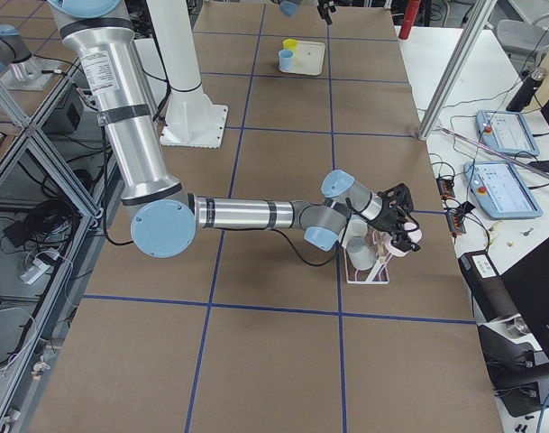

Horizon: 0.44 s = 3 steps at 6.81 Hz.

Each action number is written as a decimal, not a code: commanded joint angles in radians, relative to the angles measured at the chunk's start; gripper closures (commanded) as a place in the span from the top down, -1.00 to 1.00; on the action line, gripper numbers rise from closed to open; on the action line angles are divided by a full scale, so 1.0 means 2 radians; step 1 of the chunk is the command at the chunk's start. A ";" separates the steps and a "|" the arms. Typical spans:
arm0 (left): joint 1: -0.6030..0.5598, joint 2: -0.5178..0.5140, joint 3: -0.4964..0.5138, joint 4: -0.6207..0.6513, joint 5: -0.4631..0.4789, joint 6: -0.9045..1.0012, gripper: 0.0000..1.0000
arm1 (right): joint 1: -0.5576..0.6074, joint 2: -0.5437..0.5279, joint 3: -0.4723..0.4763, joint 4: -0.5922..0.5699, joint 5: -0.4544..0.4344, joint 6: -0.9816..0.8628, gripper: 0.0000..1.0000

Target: Transfer IKEA cup to right arm and place on rack

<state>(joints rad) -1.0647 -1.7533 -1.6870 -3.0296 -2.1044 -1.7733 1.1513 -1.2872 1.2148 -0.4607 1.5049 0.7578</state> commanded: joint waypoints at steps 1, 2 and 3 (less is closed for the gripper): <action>0.000 0.000 0.001 0.000 0.001 0.000 1.00 | 0.001 0.000 -0.007 -0.001 -0.002 0.000 -1.00; 0.000 0.000 0.000 0.000 0.001 0.000 1.00 | 0.001 0.000 -0.009 -0.001 -0.002 0.000 -1.00; 0.000 0.001 0.000 0.000 0.001 0.000 1.00 | 0.002 0.000 -0.011 -0.001 -0.008 0.001 0.15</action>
<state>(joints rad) -1.0646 -1.7528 -1.6868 -3.0296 -2.1031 -1.7733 1.1540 -1.2871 1.1975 -0.4631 1.4980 0.7581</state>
